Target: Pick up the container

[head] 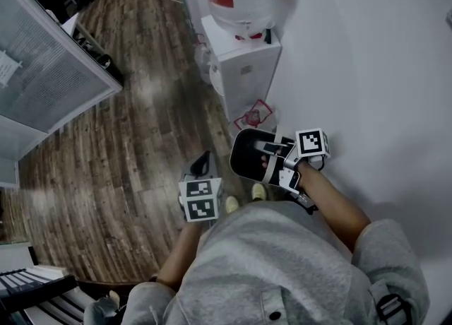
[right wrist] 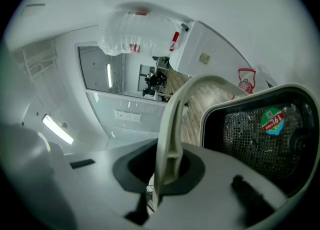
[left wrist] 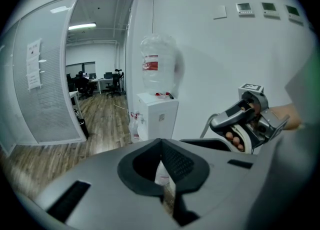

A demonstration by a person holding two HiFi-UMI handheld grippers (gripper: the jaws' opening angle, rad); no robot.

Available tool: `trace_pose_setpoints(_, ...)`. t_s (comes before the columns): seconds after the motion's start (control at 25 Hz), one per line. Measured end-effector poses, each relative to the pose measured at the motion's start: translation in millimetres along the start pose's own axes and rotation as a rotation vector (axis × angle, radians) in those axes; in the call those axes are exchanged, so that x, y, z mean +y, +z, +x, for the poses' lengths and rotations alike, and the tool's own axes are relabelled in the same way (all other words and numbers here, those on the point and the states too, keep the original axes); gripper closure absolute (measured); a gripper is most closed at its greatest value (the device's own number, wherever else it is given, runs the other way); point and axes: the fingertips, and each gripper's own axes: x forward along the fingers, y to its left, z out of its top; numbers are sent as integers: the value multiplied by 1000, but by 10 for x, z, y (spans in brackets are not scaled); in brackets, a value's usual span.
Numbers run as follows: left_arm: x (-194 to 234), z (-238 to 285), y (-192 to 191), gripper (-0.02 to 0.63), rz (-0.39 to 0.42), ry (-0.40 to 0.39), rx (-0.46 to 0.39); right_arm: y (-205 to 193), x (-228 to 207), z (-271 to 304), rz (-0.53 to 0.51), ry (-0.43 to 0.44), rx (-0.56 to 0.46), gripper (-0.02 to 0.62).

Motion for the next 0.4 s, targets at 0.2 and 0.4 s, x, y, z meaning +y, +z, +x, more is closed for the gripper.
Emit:
trace_pose_setpoints(0.2,35,82,29,592,-8,17,-8,-16,-42,32,7,3,30,569)
trace_pose_setpoints(0.4,40,136,35,592,-4,16,-11,15,-78,47,15,9,26,569)
